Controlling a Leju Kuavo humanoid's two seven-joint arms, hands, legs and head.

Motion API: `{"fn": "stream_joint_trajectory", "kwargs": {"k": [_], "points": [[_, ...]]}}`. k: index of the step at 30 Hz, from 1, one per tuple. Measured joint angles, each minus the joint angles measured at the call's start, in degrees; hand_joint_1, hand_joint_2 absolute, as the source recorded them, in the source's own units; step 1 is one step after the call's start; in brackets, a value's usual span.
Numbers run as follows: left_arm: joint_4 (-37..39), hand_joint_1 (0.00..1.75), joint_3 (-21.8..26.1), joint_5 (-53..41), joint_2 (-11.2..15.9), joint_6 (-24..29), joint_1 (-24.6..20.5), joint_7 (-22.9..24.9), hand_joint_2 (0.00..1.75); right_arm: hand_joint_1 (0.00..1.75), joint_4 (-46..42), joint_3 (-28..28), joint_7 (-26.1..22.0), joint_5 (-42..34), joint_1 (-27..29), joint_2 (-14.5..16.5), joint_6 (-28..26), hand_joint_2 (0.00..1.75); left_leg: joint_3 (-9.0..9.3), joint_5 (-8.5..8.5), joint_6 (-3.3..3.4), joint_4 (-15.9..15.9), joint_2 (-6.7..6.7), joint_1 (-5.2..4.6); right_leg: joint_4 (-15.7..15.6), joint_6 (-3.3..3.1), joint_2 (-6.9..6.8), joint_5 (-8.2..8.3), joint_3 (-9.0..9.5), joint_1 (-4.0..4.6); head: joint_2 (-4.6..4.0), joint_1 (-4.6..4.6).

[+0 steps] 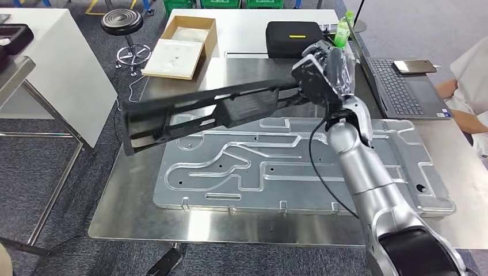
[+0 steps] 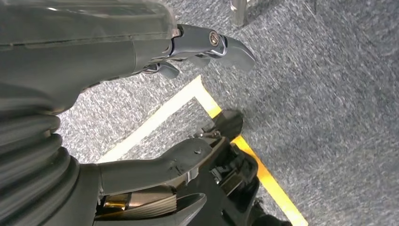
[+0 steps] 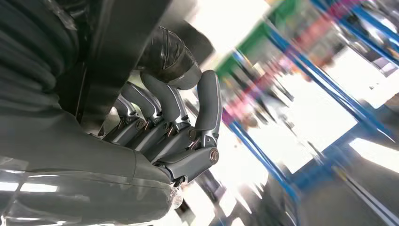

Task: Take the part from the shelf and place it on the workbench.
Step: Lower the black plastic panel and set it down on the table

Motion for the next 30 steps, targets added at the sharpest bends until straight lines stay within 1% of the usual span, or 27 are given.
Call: {"fn": "stream_joint_trajectory", "kwargs": {"k": [1, 2, 4, 5, 6, 7, 8, 9, 10, 11, 12, 14, 15, 16, 17, 18, 19, 20, 21, 22, 23, 24, 25, 26, 27, 28, 30], "points": [[0.00, 0.00, 0.00, 0.04, 0.01, -0.04, -0.01, -0.05, 1.75, 1.75, 2.31, -0.29, 0.82, -1.42, -1.84, -0.34, 2.40, 1.75, -0.62, -0.89, -0.25, 1.29, 0.04, 0.04, -0.19, -0.31, -0.03, 0.23, 0.05, -0.14, 0.00, -0.02], [0.00, 0.00, 0.00, 0.08, 0.01, -0.06, -0.04, -0.10, 1.75, 1.75, 4.60, -0.58, 1.26, -2.52, -3.66, -0.65, 4.24, 1.75, -1.75, -2.37, -0.48, 3.77, 0.10, 0.14, -0.32, -0.52, -0.08, 0.39, 0.11, -0.26, 0.00, -0.02], [0.00, 0.00, 0.00, 0.12, 0.00, -0.10, 0.01, -0.14, 1.75, 1.75, 8.53, -1.09, 1.27, -3.66, -6.48, -1.32, 5.63, 1.75, -5.06, -5.81, -0.84, 11.13, 0.19, 0.32, -0.33, -0.68, -0.19, 0.40, 0.07, -0.18, 0.00, -0.02], [0.00, 0.00, 0.00, 0.12, -0.01, -0.13, 0.11, -0.15, 1.75, 1.75, 10.01, -1.22, 1.23, -3.86, -7.34, -1.56, 5.83, 1.75, -6.47, -6.71, -0.94, 14.13, 0.22, 0.39, -0.32, -0.71, -0.23, 0.34, 0.10, -0.13, 0.00, -0.01], [0.00, 0.00, 0.00, 0.12, -0.01, -0.15, 0.21, -0.15, 1.75, 1.75, 11.21, -1.30, 1.19, -3.95, -7.86, -1.73, 5.91, 1.75, -7.08, -6.59, -0.97, 15.35, 0.23, 0.42, -0.30, -0.74, -0.24, 0.25, 0.17, -0.08, 0.00, -0.01], [0.00, 0.00, 0.01, 0.12, -0.01, -0.16, 0.26, -0.15, 1.75, 1.75, 12.10, -1.31, 1.14, -4.00, -8.15, -1.83, 5.94, 1.75, -6.61, -5.41, -0.89, 14.33, 0.24, 0.42, -0.29, -0.73, -0.20, 0.11, 0.32, -0.04, 0.00, -0.02], [0.00, 0.00, 0.01, 0.12, -0.01, -0.17, 0.27, -0.16, 1.75, 1.75, 12.83, -1.32, 1.07, -4.01, -8.34, -1.89, 5.93, 1.75, -5.13, -3.46, -0.71, 11.27, 0.24, 0.41, -0.27, -0.68, -0.15, -0.09, 0.53, -0.01, 0.00, -0.02], [0.00, 0.00, 0.02, 0.13, -0.01, -0.17, 0.23, -0.16, 1.75, 1.75, 13.44, -1.32, 0.97, -4.01, -8.54, -1.95, 5.90, 1.75, -3.27, -1.69, -0.42, 7.43, 0.23, 0.34, -0.27, -0.59, -0.12, -0.33, 0.73, -0.01, 0.00, -0.01], [0.00, 0.00, 0.03, 0.13, 0.00, -0.17, 0.19, -0.17, 1.75, 1.75, 13.98, -1.32, 0.88, -4.02, -8.86, -2.03, 5.88, 1.75, -1.55, -0.45, -0.14, 3.95, 0.21, 0.17, -0.20, -0.43, -0.08, -0.56, 0.77, 0.07, 0.00, -0.02], [0.00, 0.00, 0.03, 0.15, 0.01, -0.20, 0.13, -0.18, 1.75, 1.75, 14.52, -1.32, 1.11, -4.16, -9.26, -2.11, 6.06, 1.75, -0.33, 0.03, 0.13, 1.46, 0.21, 0.00, -0.15, -0.22, -0.03, -0.71, 0.66, 0.09, 0.00, -0.02], [0.00, 0.00, 0.04, 0.21, 0.01, -0.28, 0.09, -0.21, 1.75, 1.75, 15.23, -1.41, 1.89, -4.50, -9.82, -2.42, 6.62, 1.75, 0.17, -0.14, 0.33, 0.31, 0.20, -0.16, -0.14, 0.03, 0.01, -0.77, 0.48, 0.09, 0.00, -0.02], [0.00, 0.00, 0.04, 0.38, 0.01, -0.63, 0.01, -0.27, 1.75, 1.75, 17.76, -2.01, 4.84, -5.96, -11.48, -3.42, 9.20, 1.75, 0.48, -0.44, 0.79, -0.41, 0.13, -0.24, -0.24, 0.70, 0.02, -0.93, 0.29, -0.04, 0.00, -0.04], [0.00, 0.00, 0.05, 0.48, -0.01, -0.89, -0.05, -0.33, 1.75, 1.75, 19.64, -2.62, 6.22, -6.85, -12.69, -4.31, 10.98, 1.75, 0.65, -0.40, 1.05, -0.70, 0.04, -0.17, 0.05, 1.03, -0.02, -1.22, 0.25, -0.12, 0.00, -0.04], [0.00, 0.00, 0.05, 0.54, -0.02, -1.17, -0.13, -0.39, 1.75, 1.75, 21.79, -3.35, 7.17, -7.67, -14.16, -5.22, 12.75, 1.75, 0.87, -0.40, 1.38, -0.99, -0.08, -0.08, 1.10, 1.31, -0.05, -1.91, -0.22, -0.18, 0.00, -0.04], [0.00, 0.00, 0.06, 0.56, -0.03, -1.46, -0.19, -0.46, 1.75, 1.75, 23.92, -4.14, 7.66, -8.34, -15.75, -6.22, 14.35, 1.75, 1.08, -0.38, 1.69, -1.26, -0.18, 0.02, 3.28, 1.54, -0.05, -2.98, -1.32, -0.20, 0.00, -0.03], [0.00, 0.00, 0.07, 0.56, -0.03, -1.72, -0.21, -0.55, 1.75, 1.75, 25.97, -4.93, 7.97, -8.85, -17.26, -7.13, 15.77, 1.75, 1.19, -0.47, 1.91, -1.33, -0.27, 0.01, 6.54, 1.67, -0.03, -4.27, -3.16, -0.28, 0.00, -0.01], [0.00, 0.00, 0.07, 0.55, -0.03, -1.95, -0.21, -0.61, 1.75, 1.75, 27.88, -5.63, 8.33, -9.23, -18.54, -7.87, 16.98, 1.75, 1.26, -0.62, 2.11, -1.31, -0.32, 0.01, 10.29, 1.80, -0.01, -5.53, -5.50, -0.31, 0.00, -0.01], [0.00, 0.00, 0.07, 0.52, -0.03, -2.12, -0.19, -0.65, 1.75, 1.75, 29.60, -6.20, 8.71, -9.49, -19.45, -8.48, 18.01, 1.75, 1.39, -0.79, 2.21, -1.26, -0.34, 0.01, 13.48, 1.93, -0.01, -6.17, -7.70, -0.37, 0.00, -0.01], [0.00, 0.00, 0.07, 0.50, -0.04, -2.27, -0.18, -0.68, 1.75, 1.75, 31.17, -6.61, 9.21, -9.64, -20.01, -8.99, 19.03, 1.75, 1.56, -1.00, 2.23, -1.18, -0.34, 0.02, 15.14, 2.04, -0.02, -5.87, -9.24, -0.44, 0.00, -0.02], [0.00, 0.00, 0.07, 0.48, -0.05, -2.42, -0.19, -0.71, 1.75, 1.75, 32.51, -6.84, 9.80, -9.68, -20.40, -9.47, 20.17, 1.75, 1.76, -1.27, 2.18, -1.02, -0.32, 0.04, 14.71, 2.11, -0.04, -4.46, -9.74, -0.51, 0.00, -0.02], [0.00, 0.00, 0.07, 0.47, -0.08, -2.55, -0.20, -0.73, 1.75, 1.75, 33.65, -6.94, 10.46, -9.65, -20.76, -9.91, 21.55, 1.75, 1.97, -1.59, 2.07, -0.78, -0.31, 0.05, 12.25, 2.13, -0.07, -2.19, -9.16, -0.59, 0.00, -0.02], [0.00, 0.00, 0.07, 0.47, -0.11, -2.71, -0.22, -0.75, 1.75, 1.75, 34.65, -6.97, 11.14, -9.54, -21.18, -10.28, 23.26, 1.75, 2.16, -1.96, 1.91, -0.50, -0.28, 0.05, 8.49, 2.12, -0.12, 0.30, -7.89, -0.67, 0.00, -0.01], [0.00, 0.00, 0.07, 0.47, -0.14, -2.85, -0.29, -0.77, 1.75, 1.75, 35.64, -6.96, 11.72, -9.39, -21.72, -10.58, 25.15, 1.75, 2.20, -2.33, 1.69, -0.17, -0.25, -0.06, 5.00, 2.10, -0.14, 2.07, -6.51, -0.64, 0.00, -0.01], [0.00, 0.00, 0.07, 0.47, -0.16, -2.97, -0.38, -0.79, 1.75, 1.75, 36.54, -6.94, 12.26, -9.23, -22.26, -10.85, 26.85, 1.75, 2.16, -2.59, 1.46, 0.08, -0.22, -0.16, 2.49, 1.99, -0.13, 3.09, -5.49, -0.58, 0.00, -0.03], [0.00, 0.00, 0.07, 0.47, -0.17, -3.08, -0.45, -0.82, 1.75, 1.75, 37.32, -6.92, 12.69, -9.12, -22.70, -11.04, 28.38, 1.75, 2.09, -2.73, 1.24, 0.23, -0.20, -0.25, 1.15, 1.84, -0.13, 3.36, -4.96, -0.48, 0.00, -0.03], [0.00, 0.00, 0.07, 0.46, -0.19, -3.20, -0.50, -0.86, 1.75, 1.75, 38.04, -6.90, 13.10, -9.13, -23.04, -11.31, 29.71, 1.75, 2.02, -2.78, 1.03, 0.25, -0.21, -0.31, 0.94, 1.63, -0.11, 3.14, -4.82, -0.32, 0.00, -0.04], [0.00, 0.00, 0.07, 0.45, -0.21, -3.39, -0.45, -0.91, 1.75, 1.75, 39.07, -6.89, 13.92, -9.25, -23.48, -11.82, 31.92, 1.75, 2.03, -3.05, 0.53, 0.38, -0.22, -0.27, 0.69, 1.02, -0.17, 3.16, -4.68, -0.42, 0.00, -0.03]]}}
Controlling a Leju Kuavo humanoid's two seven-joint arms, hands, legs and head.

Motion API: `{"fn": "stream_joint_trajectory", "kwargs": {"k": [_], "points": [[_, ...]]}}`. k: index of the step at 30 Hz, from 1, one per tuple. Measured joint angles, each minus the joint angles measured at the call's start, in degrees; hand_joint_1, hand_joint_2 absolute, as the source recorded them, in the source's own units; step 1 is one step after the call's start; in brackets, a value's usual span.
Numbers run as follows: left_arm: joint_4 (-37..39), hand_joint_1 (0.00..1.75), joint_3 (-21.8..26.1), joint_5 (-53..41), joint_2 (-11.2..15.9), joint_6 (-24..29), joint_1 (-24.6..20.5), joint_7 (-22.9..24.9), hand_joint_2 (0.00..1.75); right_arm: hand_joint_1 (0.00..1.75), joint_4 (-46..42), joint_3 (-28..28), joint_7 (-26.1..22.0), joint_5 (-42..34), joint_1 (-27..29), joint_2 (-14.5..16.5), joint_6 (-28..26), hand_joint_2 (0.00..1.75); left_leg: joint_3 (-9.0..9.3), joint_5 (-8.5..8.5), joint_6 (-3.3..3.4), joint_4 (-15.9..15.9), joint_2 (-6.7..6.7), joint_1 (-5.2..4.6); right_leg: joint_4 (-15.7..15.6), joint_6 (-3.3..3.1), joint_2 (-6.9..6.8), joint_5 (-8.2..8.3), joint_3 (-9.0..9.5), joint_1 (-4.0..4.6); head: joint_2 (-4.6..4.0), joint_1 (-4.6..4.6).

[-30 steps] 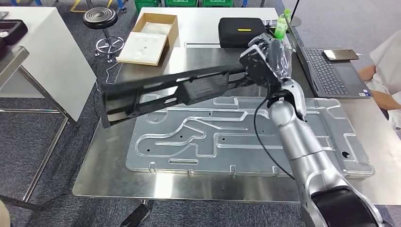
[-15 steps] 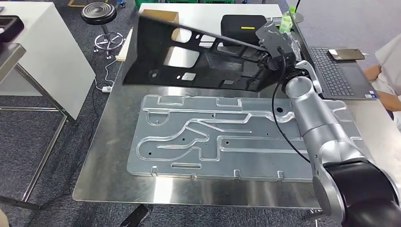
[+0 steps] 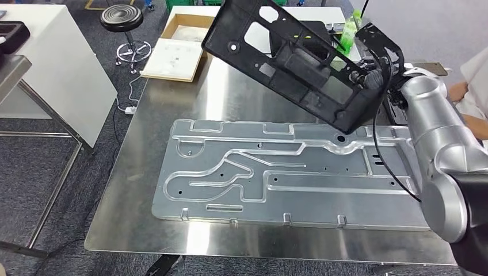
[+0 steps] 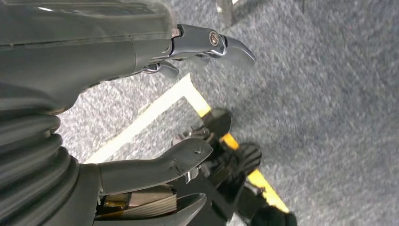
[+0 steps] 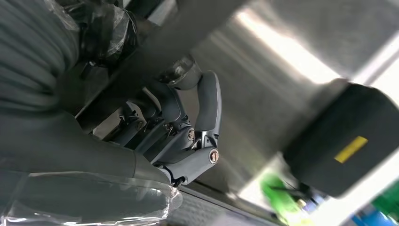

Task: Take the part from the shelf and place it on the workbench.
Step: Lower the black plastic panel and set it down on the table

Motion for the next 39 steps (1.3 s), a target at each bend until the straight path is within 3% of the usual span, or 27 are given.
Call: {"fn": "stream_joint_trajectory", "kwargs": {"k": [2, 5, 6, 7, 9, 11, 12, 16, 18, 20, 21, 22, 23, 25, 27, 31, 33, 36, 37, 38, 39], "points": [[0.00, 0.00, 0.00, -0.01, -0.02, -0.09, 0.00, -0.02, 1.75, 1.75, 0.82, 0.02, 0.65, -0.03, -0.53, -0.29, 1.29, 1.75, -1.02, -1.76, -0.54, 2.58, 0.15, 0.05, -0.24, -0.61, -0.07, 0.03, 0.32, -0.17, 0.00, -0.01], [0.00, 0.00, 0.00, -0.04, -0.10, -0.20, 0.08, -0.02, 1.75, 0.44, 1.81, 0.04, 1.07, -0.03, -1.01, -0.66, 2.01, 1.75, -5.83, -6.23, -0.92, 12.80, 0.39, 0.30, -0.24, -1.19, -0.08, -0.21, 0.66, 0.03, 0.00, -0.01], [0.00, 0.00, 0.00, -0.12, -0.13, -0.23, 0.14, -0.01, 1.31, 0.00, 2.14, 0.04, 1.11, -0.03, -1.04, -0.73, 2.22, 1.75, -7.09, -6.64, -0.91, 15.16, 0.40, 0.35, -0.22, -1.30, -0.03, -0.31, 0.80, 0.12, 0.00, -0.01], [0.00, 0.00, 0.00, -0.22, -0.14, -0.24, 0.17, -0.01, 0.87, 0.00, 2.44, 0.04, 1.13, -0.02, -1.06, -0.74, 2.33, 1.75, -7.42, -5.97, -0.82, 15.49, 0.40, 0.37, -0.18, -1.37, 0.05, -0.43, 0.96, 0.18, 0.00, -0.01], [0.00, 0.00, 0.00, -0.38, -0.16, -0.26, 0.12, -0.02, 0.00, 0.00, 2.98, 0.09, 1.16, 0.10, -1.09, -0.74, 2.66, 0.87, -5.13, -2.18, -0.37, 10.13, 0.40, 0.34, -0.09, -1.36, 0.22, -0.74, 1.42, 0.25, 0.00, -0.01], [0.00, 0.00, 0.00, -0.30, -0.17, -0.25, -0.03, -0.07, 0.00, 0.00, 3.36, 0.15, 1.12, 0.18, -1.21, -0.78, 3.27, 0.00, -1.73, 0.60, 0.21, 3.05, 0.39, 0.09, -0.01, -1.10, 0.28, -1.04, 1.73, 0.35, 0.00, 0.00], [0.00, 0.00, 0.00, -0.21, -0.17, -0.24, -0.10, -0.10, 0.00, 0.00, 3.53, 0.17, 1.08, 0.16, -1.29, -0.81, 3.75, 0.00, -0.74, 1.05, 0.40, 0.99, 0.39, -0.05, -0.03, -0.87, 0.27, -1.10, 1.74, 0.38, 0.00, -0.01], [0.00, 0.00, 0.00, 0.04, -0.18, -0.08, -0.19, -0.22, 0.00, 0.00, 4.05, 0.20, 0.76, 0.04, -1.54, -1.06, 5.88, 0.00, 0.28, 1.25, 1.06, -1.06, 0.43, -0.03, -0.03, 0.22, 0.23, -1.43, 1.68, 0.27, 0.00, -0.01], [0.00, 0.00, 0.00, 0.11, -0.21, -0.03, -0.33, -0.28, 0.00, 0.00, 4.19, 0.21, 0.59, -0.08, -1.71, -1.19, 6.31, 0.00, 0.83, 1.58, 1.54, -1.86, 0.49, 0.16, 3.39, 0.61, 0.20, -3.65, 0.28, 0.17, 0.00, 0.01], [0.00, 0.00, 0.00, 0.16, -0.25, -0.03, -0.40, -0.33, 0.00, 0.00, 4.46, 0.21, 0.56, -0.10, -1.81, -1.36, 6.76, 0.87, 0.89, 1.59, 1.74, -1.90, 0.47, 0.12, 10.30, 0.91, 0.20, -6.83, -3.03, 0.04, 0.00, 0.02], [0.00, 0.00, 0.00, 0.17, -0.25, -0.03, -0.35, -0.34, 0.00, 0.00, 4.62, 0.22, 0.53, -0.10, -1.79, -1.44, 7.05, 1.31, 0.88, 1.56, 1.77, -1.85, 0.46, 0.12, 13.06, 1.05, 0.19, -7.62, -4.50, -0.04, 0.00, 0.02], [0.00, 0.00, 0.00, 0.17, -0.26, -0.04, -0.28, -0.34, 0.00, 0.00, 4.77, 0.22, 0.44, -0.10, -1.77, -1.47, 7.39, 1.31, 0.86, 1.52, 1.75, -1.77, 0.45, 0.14, 14.16, 1.18, 0.17, -7.43, -5.23, -0.15, 0.00, 0.01], [0.00, 0.00, 0.00, 0.18, -0.27, -0.04, -0.23, -0.34, 0.00, 0.00, 4.87, 0.23, 0.19, -0.11, -1.77, -1.48, 7.77, 0.87, 0.85, 1.45, 1.68, -1.64, 0.45, 0.18, 13.03, 1.27, 0.15, -6.18, -4.83, -0.26, 0.00, 0.01], [0.00, 0.00, 0.00, 0.22, -0.32, -0.04, -0.21, -0.35, 0.00, 0.00, 4.94, 0.31, -0.76, -0.18, -1.90, -1.48, 8.69, 0.00, 0.79, 1.12, 1.31, -1.17, 0.43, 0.27, 6.47, 1.44, 0.10, -2.55, -1.78, -0.54, 0.00, 0.02], [0.00, 0.00, 0.00, 0.27, -0.35, -0.04, -0.27, -0.37, 0.00, 0.00, 4.94, 0.57, -2.29, -0.27, -2.18, -1.44, 9.96, 0.00, 0.45, 0.77, 0.76, -0.56, 0.39, 0.12, 1.15, 1.29, 0.10, -0.82, 0.76, -0.44, 0.00, 0.02], [0.00, 0.00, 0.00, 0.58, -0.34, 0.05, -0.13, -0.61, 0.00, 0.00, 4.49, 2.33, -9.90, 0.72, -2.28, -1.14, 9.81, 0.00, 0.05, 0.45, -0.23, -0.07, 0.38, 0.11, 0.07, -0.03, 0.18, -0.63, 1.11, -0.20, 0.00, -0.01], [0.00, 0.00, 0.01, 0.89, -0.34, 0.29, -0.03, -0.75, 0.00, 0.00, 3.08, 3.30, -17.16, 1.23, -1.96, -0.45, 3.71, 0.00, -1.23, -1.65, -0.79, 3.03, 0.42, 0.27, -0.12, -0.76, 0.13, -0.48, 1.23, -0.26, 0.00, -0.02], [0.00, 0.00, 0.02, 1.25, -0.35, 0.95, 0.39, -0.81, 0.00, 0.00, -1.34, 3.58, -25.56, 2.83, 0.99, 1.77, -12.05, 0.00, -5.61, -6.18, -1.12, 12.99, 0.47, 0.47, -0.12, -1.37, 0.19, -0.53, 1.40, 0.07, 0.00, -0.02], [0.00, 0.00, 0.02, 1.30, -0.36, 1.12, 0.55, -0.81, 0.00, 0.00, -3.49, 3.58, -26.59, 3.55, 2.69, 2.61, -15.99, 0.00, -6.46, -6.46, -1.06, 14.80, 0.47, 0.48, -0.11, -1.44, 0.24, -0.58, 1.49, 0.22, 0.00, -0.02], [0.00, 0.00, 0.02, 1.31, -0.37, 1.23, 0.68, -0.80, 0.00, 0.00, -5.72, 3.61, -26.96, 4.11, 4.43, 3.30, -18.43, 0.00, -6.41, -5.79, -0.90, 14.65, 0.46, 0.45, -0.08, -1.51, 0.29, -0.62, 1.57, 0.35, 0.00, -0.02], [0.00, 0.00, 0.02, 1.31, -0.37, 1.29, 0.76, -0.80, 0.00, 0.00, -7.89, 3.64, -26.99, 4.43, 5.92, 3.91, -19.63, 0.00, -5.38, -4.26, -0.63, 12.42, 0.46, 0.38, -0.05, -1.56, 0.33, -0.66, 1.63, 0.46, 0.00, -0.02]]}}
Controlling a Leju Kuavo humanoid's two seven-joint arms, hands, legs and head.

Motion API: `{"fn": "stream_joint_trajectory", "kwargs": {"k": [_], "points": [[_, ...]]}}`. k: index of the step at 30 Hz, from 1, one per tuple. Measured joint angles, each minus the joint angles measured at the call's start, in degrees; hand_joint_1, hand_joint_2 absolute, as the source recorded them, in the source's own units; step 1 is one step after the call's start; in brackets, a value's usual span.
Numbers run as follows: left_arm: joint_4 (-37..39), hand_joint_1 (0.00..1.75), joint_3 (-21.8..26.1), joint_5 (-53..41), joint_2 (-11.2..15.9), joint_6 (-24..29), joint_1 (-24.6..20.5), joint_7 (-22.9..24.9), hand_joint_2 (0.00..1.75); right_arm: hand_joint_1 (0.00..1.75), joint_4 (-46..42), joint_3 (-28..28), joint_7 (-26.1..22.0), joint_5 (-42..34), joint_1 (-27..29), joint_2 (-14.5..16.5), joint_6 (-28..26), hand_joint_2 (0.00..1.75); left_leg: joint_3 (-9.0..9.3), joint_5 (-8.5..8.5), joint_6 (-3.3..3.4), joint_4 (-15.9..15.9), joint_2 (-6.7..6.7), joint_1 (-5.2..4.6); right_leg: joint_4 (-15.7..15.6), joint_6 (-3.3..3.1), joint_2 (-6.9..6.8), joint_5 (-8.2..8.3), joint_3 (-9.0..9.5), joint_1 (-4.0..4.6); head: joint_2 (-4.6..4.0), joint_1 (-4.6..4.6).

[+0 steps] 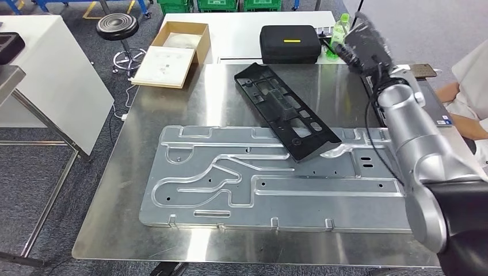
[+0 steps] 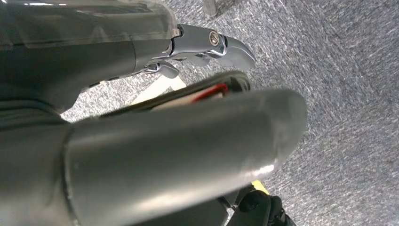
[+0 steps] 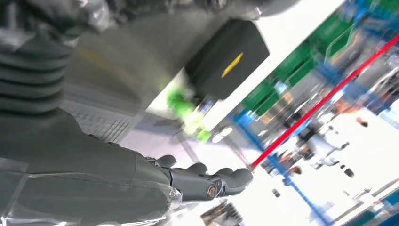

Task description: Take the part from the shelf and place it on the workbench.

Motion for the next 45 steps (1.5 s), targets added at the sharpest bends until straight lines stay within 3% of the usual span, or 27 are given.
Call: {"fn": "stream_joint_trajectory", "kwargs": {"k": [2, 4, 8, 10, 12, 13, 14, 15, 17, 19, 20, 22, 24, 27, 29, 30, 31, 33, 35, 36, 37, 38, 40, 42, 43, 44, 45], "points": [[0.00, 0.00, 0.01, 0.03, 0.01, 0.06, -0.03, 0.01, 0.00, 0.00, -3.43, 0.06, 0.03, 0.26, 1.85, 0.79, -0.55, 0.00, 3.61, 3.32, 0.79, -7.47, 0.03, -0.39, 0.07, 0.05, -0.04, -0.08, -0.02, 0.17, 0.00, 0.01], [0.00, 0.00, 0.02, 0.05, 0.02, 0.07, -0.07, 0.02, 0.00, 0.00, -5.62, 0.07, 0.12, 0.27, 2.67, 1.13, -0.76, 0.00, 5.83, 4.61, 1.27, -12.11, 0.08, -0.80, 0.07, 0.36, -0.21, -0.15, -0.10, 0.22, 0.00, 0.02], [0.00, 0.00, 0.02, 0.04, 0.01, 0.13, 0.16, 0.07, 0.00, 0.00, -8.57, 0.07, -0.94, 0.86, 4.10, 1.26, -2.21, 0.00, 6.45, 5.10, 1.80, -13.64, 0.01, -0.71, 0.58, 1.40, -0.44, -0.79, -0.23, 0.08, 0.00, 0.02], [0.00, 0.00, 0.02, 0.02, -0.01, 0.27, 0.13, 0.10, 0.00, 0.00, -11.42, 0.08, -2.70, 2.49, 5.63, 1.57, -4.93, 0.00, 6.78, 5.49, 2.16, -14.31, 0.04, -0.51, 4.82, 1.85, -0.42, -3.54, -2.04, 0.04, 0.00, 0.04], [0.00, 0.00, 0.02, -0.03, -0.02, 0.43, 0.18, 0.20, 0.00, 0.00, -16.44, 0.31, -3.16, 5.45, 9.02, 2.30, -8.23, 0.00, 6.88, 5.47, 2.34, -14.36, 0.04, -0.51, 11.57, 2.18, -0.40, -6.74, -5.13, -0.10, 0.00, 0.07], [0.00, 0.00, 0.02, -0.05, -0.02, 0.49, 0.29, 0.26, 0.00, 0.00, -19.59, 0.70, -2.68, 7.34, 11.27, 2.85, -9.77, 0.00, 6.92, 5.40, 2.36, -14.31, -0.02, -0.48, 13.78, 2.32, -0.41, -7.28, -6.22, -0.26, 0.00, 0.07], [0.00, 0.00, 0.02, -0.08, -0.02, 0.56, 0.40, 0.33, 0.00, 0.00, -22.88, 1.35, -2.05, 9.34, 13.53, 3.48, -11.27, 0.00, 6.93, 5.32, 2.30, -14.22, -0.20, -0.44, 14.18, 2.45, -0.41, -6.82, -6.50, -0.46, 0.00, 0.06], [0.00, 0.00, 0.02, -0.09, -0.02, 0.64, 0.49, 0.39, 0.00, 0.00, -26.14, 2.25, -1.36, 11.39, 15.59, 4.16, -12.78, 0.00, 6.93, 5.20, 2.15, -14.06, -0.42, -0.38, 12.51, 2.57, -0.37, -5.44, -5.75, -0.69, 0.00, 0.06], [0.00, 0.00, 0.02, -0.16, -0.05, 0.77, 0.48, 0.47, 0.00, 0.00, -32.14, 4.65, -0.12, 15.69, 18.72, 5.45, -16.05, 0.00, 6.76, 4.80, 1.58, -13.52, -0.97, -0.27, 5.61, 2.80, 0.91, -2.17, -2.26, -1.20, 0.00, 0.05], [0.00, 0.00, 0.02, -0.31, -0.11, 0.82, 0.26, 0.61, 0.00, 0.00, -37.08, 7.08, 1.14, 19.66, 21.16, 6.31, -18.92, 0.00, 6.35, 4.52, 0.93, -12.87, -1.63, -0.16, 1.04, 2.63, 2.23, -1.01, 0.10, -1.29, 0.00, 0.04], [0.00, 0.00, 0.02, -0.38, -0.14, 0.82, 0.20, 0.69, 0.00, 0.00, -39.06, 8.07, 1.72, 21.25, 22.36, 6.60, -19.87, 0.00, 6.15, 4.52, 0.63, -12.76, -2.07, -0.09, 0.58, 2.36, 2.36, -1.31, 0.37, -1.13, 0.00, 0.04], [0.00, 0.00, 0.02, -0.45, -0.17, 0.80, 0.31, 0.82, 0.00, 0.00, -42.16, 9.75, 2.59, 23.51, 24.47, 7.08, -20.94, 0.00, 5.97, 4.63, -0.02, -12.80, -2.97, 0.18, 0.37, 1.55, 1.24, -1.21, 0.52, -0.84, 0.00, 0.05], [0.00, 0.00, 0.02, -0.49, -0.16, 0.75, 0.54, 0.91, 0.00, 0.00, -44.42, 11.08, 3.09, 24.64, 25.59, 7.71, -21.47, 0.00, 5.16, 3.40, -0.60, -11.14, -2.60, 0.31, 0.00, 0.70, 0.22, -1.02, 0.74, -0.85, 0.00, 0.02], [0.00, 0.00, 0.02, -0.58, -0.16, 0.65, 0.63, 0.97, 0.00, 0.00, -46.88, 12.41, 3.40, 25.34, 26.60, 8.26, -21.94, 0.00, 0.84, -1.45, -1.13, -1.66, -0.87, 0.44, -0.22, 0.02, -1.29, -1.04, 0.91, -0.69, 0.00, -0.04], [0.00, 0.00, 0.02, -0.68, -0.17, 0.58, 0.78, 0.97, 0.00, 0.00, -47.72, 12.98, 3.42, 25.63, 27.22, 8.28, -22.00, 0.00, -1.17, -2.44, -1.25, 2.54, -0.46, 0.54, -0.21, -0.11, -2.41, -1.14, 0.93, -0.46, 0.00, -0.04], [0.00, 0.00, 0.02, -0.73, -0.18, 0.56, 0.88, 0.97, 0.00, 0.00, -48.08, 13.22, 3.42, 25.71, 27.40, 8.29, -22.01, 0.00, -0.72, -1.46, -1.21, 1.67, -0.26, 0.55, -0.20, -0.12, -2.95, -1.20, 0.96, -0.39, 0.00, -0.04], [0.00, 0.00, 0.02, -0.76, -0.18, 0.55, 0.95, 0.97, 0.00, 0.00, -48.49, 13.44, 3.42, 25.75, 27.46, 8.29, -22.01, 0.00, 0.78, 0.24, -1.10, -1.18, 0.17, 0.54, -0.19, -0.07, -3.47, -1.26, 1.04, -0.35, 0.00, -0.04], [0.00, 0.00, 0.02, -0.78, -0.18, 0.55, 0.86, 0.96, 0.00, 0.00, -49.23, 13.71, 3.42, 25.81, 27.34, 8.30, -22.02, 0.00, 4.59, 3.04, -0.68, -8.57, 2.85, 0.18, -0.26, 0.16, -4.45, -1.42, 1.30, -0.24, 0.00, -0.04], [0.00, 0.00, 0.01, -0.85, -0.20, 0.55, 0.62, 0.96, 0.00, 0.00, -49.74, 13.80, 3.44, 25.90, 27.17, 8.29, -22.01, 0.87, 6.36, 3.74, 0.07, -12.38, 5.67, -0.52, -0.27, 0.64, -5.33, -1.57, 1.48, 0.12, 0.00, -0.04], [0.00, 0.00, 0.01, -0.89, -0.20, 0.55, 0.55, 0.95, 0.00, 0.00, -49.90, 13.84, 3.45, 25.97, 27.12, 8.28, -22.00, 1.31, 6.37, 3.67, 0.47, -12.59, 6.08, -0.83, -0.34, 0.91, -5.83, -1.60, 1.59, 0.27, 0.00, -0.03], [0.00, 0.00, 0.00, -0.92, -0.19, 0.55, 0.52, 0.96, 0.00, 0.00, -50.08, 13.91, 3.48, 26.05, 27.06, 8.28, -21.98, 1.75, 6.33, 3.87, 0.83, -12.78, 5.54, -0.92, -0.34, 1.21, -6.46, -1.69, 1.73, 0.39, 0.00, -0.02], [0.00, 0.00, 0.00, -0.95, -0.17, 0.55, 0.53, 0.96, 0.00, 0.00, -50.25, 13.99, 3.49, 26.12, 27.02, 8.28, -21.98, 1.75, 6.38, 4.01, 1.21, -12.87, 4.71, -0.87, -0.40, 1.51, -6.97, -1.86, 1.87, 0.32, 0.00, -0.01], [0.00, 0.00, -0.01, -0.96, -0.18, 0.55, 0.49, 0.94, 0.00, 0.00, -50.64, 14.15, 3.52, 26.27, 26.85, 8.28, -21.97, 1.75, 6.62, 4.37, 1.89, -13.26, 3.26, -0.71, 1.37, 2.03, -5.50, -3.42, 1.44, 0.08, 0.00, 0.00], [0.00, 0.00, -0.03, -0.99, -0.21, 0.55, 0.32, 0.92, 0.00, 0.00, -50.90, 14.17, 3.56, 26.34, 26.76, 8.25, -21.95, 1.75, 6.74, 4.56, 2.42, -13.39, 1.75, -0.62, 7.23, 2.21, -2.31, -6.60, -1.13, -0.14, 0.00, 0.03], [0.00, 0.00, -0.03, -0.99, -0.22, 0.55, 0.24, 0.92, 0.00, 0.00, -50.97, 14.17, 3.60, 26.34, 26.77, 8.20, -21.93, 1.75, 6.74, 4.60, 2.58, -13.39, 0.92, -0.66, 10.94, 2.16, -1.41, -8.05, -3.03, -0.10, 0.00, 0.04], [0.00, 0.00, -0.04, -0.99, -0.23, 0.54, 0.21, 0.92, 0.00, 0.00, -50.99, 14.17, 3.64, 26.34, 26.83, 8.15, -21.91, 1.75, 6.76, 4.63, 2.67, -13.38, 0.03, -0.74, 13.77, 2.07, -0.94, -8.72, -4.63, -0.02, 0.00, 0.04], [0.00, 0.00, -0.04, -0.99, -0.24, 0.52, 0.23, 0.93, 0.00, 0.00, -50.99, 14.18, 3.67, 26.34, 26.88, 8.09, -21.89, 1.75, 6.79, 4.65, 2.72, -13.37, -0.89, -0.85, 14.94, 1.86, -0.66, -8.38, -5.52, 0.10, 0.00, 0.05]]}}
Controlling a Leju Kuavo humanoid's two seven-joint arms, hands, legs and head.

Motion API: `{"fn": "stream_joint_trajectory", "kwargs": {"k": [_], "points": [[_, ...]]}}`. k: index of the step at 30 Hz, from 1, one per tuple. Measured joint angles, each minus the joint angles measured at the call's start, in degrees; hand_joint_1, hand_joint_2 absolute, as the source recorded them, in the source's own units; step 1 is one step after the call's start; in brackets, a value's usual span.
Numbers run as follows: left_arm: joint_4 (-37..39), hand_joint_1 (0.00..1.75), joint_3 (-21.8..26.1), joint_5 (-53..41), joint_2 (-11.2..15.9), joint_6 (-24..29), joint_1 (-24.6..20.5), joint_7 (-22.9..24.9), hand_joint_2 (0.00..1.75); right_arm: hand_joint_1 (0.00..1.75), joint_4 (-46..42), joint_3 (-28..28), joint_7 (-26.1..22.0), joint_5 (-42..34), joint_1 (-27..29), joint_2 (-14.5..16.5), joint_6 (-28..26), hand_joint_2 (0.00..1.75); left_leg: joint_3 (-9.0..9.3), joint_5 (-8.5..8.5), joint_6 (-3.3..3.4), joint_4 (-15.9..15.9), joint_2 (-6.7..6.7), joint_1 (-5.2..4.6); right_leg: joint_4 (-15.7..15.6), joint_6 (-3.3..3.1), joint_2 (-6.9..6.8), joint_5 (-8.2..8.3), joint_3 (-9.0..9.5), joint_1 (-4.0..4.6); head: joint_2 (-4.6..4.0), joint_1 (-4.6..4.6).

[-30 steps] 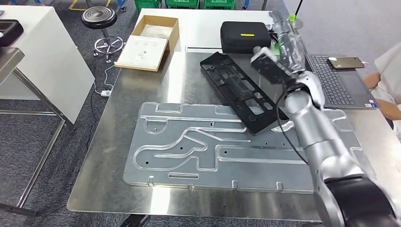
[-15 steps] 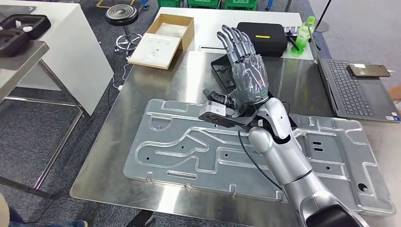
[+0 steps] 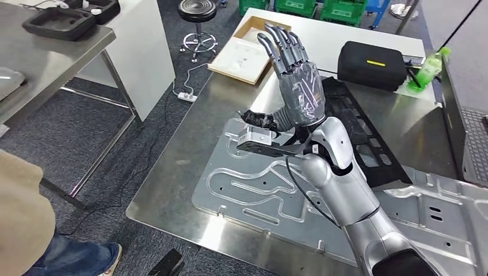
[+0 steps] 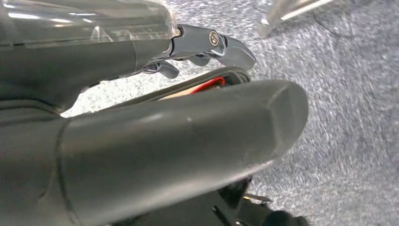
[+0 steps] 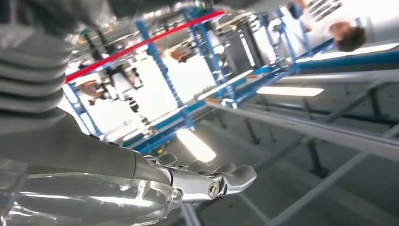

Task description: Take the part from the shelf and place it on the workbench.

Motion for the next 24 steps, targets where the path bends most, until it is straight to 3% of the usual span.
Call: {"fn": "stream_joint_trajectory", "kwargs": {"k": [1, 2, 4, 6, 8, 9, 11, 13, 15, 16, 18, 19, 21, 24], "points": [[0.00, 0.00, 0.00, 0.00, 0.00, -0.02, 0.04, 0.00, 0.00, 0.00, 0.00, 0.01, 0.03, 0.00, 0.02, -0.04, 0.02, 1.75, 0.06, 0.01, 0.02, 0.01, -0.92, -0.13, -0.92, -0.35, 0.26, 1.39, 0.09, 0.17, 0.00, -0.01], [0.00, 0.00, 0.00, 0.00, -0.01, -0.03, 0.07, 0.00, 0.00, 0.00, -0.02, 0.01, 0.07, 0.00, -0.01, -0.06, 0.02, 1.75, 0.14, 0.02, 0.04, 0.01, -1.79, -0.24, -3.84, -0.85, 0.72, 3.57, 1.18, 0.38, 0.00, -0.01], [0.00, 0.00, -0.01, -0.01, -0.14, -0.04, 0.07, 0.00, 0.00, 0.00, -0.17, 0.01, 0.20, 0.00, -0.18, -0.08, 0.08, 1.75, 0.14, 0.04, 0.01, 0.05, -3.29, -0.31, -11.41, -2.12, 2.96, 7.36, 4.30, 0.77, 0.00, -0.03], [0.00, 0.00, -0.02, -0.02, -0.35, -0.04, 0.03, 0.00, 0.00, 0.00, -0.40, 0.01, 0.34, 0.00, -0.43, -0.08, 0.28, 1.75, -0.14, 0.14, -0.25, 0.08, -4.49, -0.09, -15.33, -2.81, 4.41, 8.44, 6.05, 1.02, 0.00, -0.02], [0.00, 0.00, -0.02, -0.02, -0.40, -0.03, 0.05, 0.01, 0.00, 0.00, -0.52, 0.01, 0.44, 0.00, -0.67, -0.07, 0.44, 1.75, -0.30, 0.28, -0.78, -0.12, -5.57, 0.04, -16.29, -2.85, 3.45, 8.51, 6.66, 0.94, 0.00, 0.00], [0.00, 0.00, -0.02, 0.00, -0.38, -0.03, 0.09, 0.02, 0.00, 0.00, -0.60, 0.01, 0.47, 0.00, -0.75, -0.04, 0.48, 1.75, -0.36, 0.04, -1.06, 0.01, -5.16, -0.06, -16.96, -2.81, 2.77, 8.69, 7.09, 0.74, 0.00, -0.04], [0.00, 0.00, -0.02, 0.03, -0.33, 0.01, -0.01, 0.06, 0.00, 0.00, -0.73, 0.01, 0.50, 0.00, -0.93, 0.02, 0.60, 1.75, -1.53, -1.83, -1.82, 2.62, -2.79, -0.15, -18.24, -2.76, 1.27, 9.06, 7.97, 0.25, 0.00, -0.23], [0.00, 0.00, -0.02, 0.08, -0.33, 0.08, -0.20, 0.18, 0.00, 0.00, -0.79, 0.01, 0.54, 0.00, -0.99, 0.05, 0.76, 1.75, -4.74, -5.03, -2.84, 9.13, -0.38, 0.53, -18.55, -2.79, -0.27, 8.99, 8.34, 0.18, 0.00, -0.39], [0.00, 0.00, -0.02, 0.14, -0.33, 0.13, -0.17, 0.39, 0.00, 0.00, -0.79, 0.02, 0.56, 0.00, -0.90, 0.05, 0.89, 1.75, -7.44, -6.26, -3.87, 14.03, 0.45, 1.45, -18.43, -2.57, -1.83, 8.72, 8.39, -0.03, 0.00, -0.39], [0.00, 0.00, -0.02, 0.16, -0.33, 0.14, -0.09, 0.47, 0.00, 0.00, -0.79, 0.03, 0.56, 0.00, -0.87, 0.05, 0.95, 1.75, -7.38, -5.37, -4.40, 13.64, 0.77, 1.89, -18.26, -2.34, -2.55, 8.53, 8.39, -0.22, 0.00, -0.39], [0.00, 0.00, -0.02, 0.21, -0.32, 0.16, -0.06, 0.56, 0.00, 0.00, -0.79, 0.03, 0.59, -0.01, -0.89, 0.05, 1.06, 1.75, -4.29, -1.85, -5.35, 7.29, 2.33, 2.59, -17.52, -1.59, -3.87, 7.89, 8.38, -0.62, 0.00, -0.40], [0.00, 0.00, -0.02, 0.23, -0.34, 0.16, -0.13, 0.56, 0.00, 0.00, -0.80, 0.03, 0.60, -0.01, -0.91, 0.04, 1.08, 1.75, -2.54, -0.57, -5.50, 3.92, 3.23, 2.59, -16.99, -1.09, -4.42, 7.48, 8.30, -0.66, 0.00, -0.43], [0.00, 0.00, -0.02, 0.28, -0.39, 0.17, -0.26, 0.56, 0.00, 0.00, -0.84, 0.05, 0.64, 0.00, -0.96, 0.04, 1.08, 1.75, -0.93, 0.18, -4.76, 0.61, 3.97, 2.31, -16.23, -0.25, -5.34, 6.85, 8.22, -0.53, 0.00, -0.33], [0.00, 0.00, -0.01, 0.33, -0.38, 0.16, -0.19, 0.54, 0.00, 0.00, -0.94, 0.24, 0.67, -0.02, -1.00, 0.07, 1.08, 1.75, -1.02, 0.10, -3.08, 0.64, 2.31, 2.02, -16.01, 0.57, -6.07, 6.35, 8.57, -0.73, 0.00, -0.21]]}}
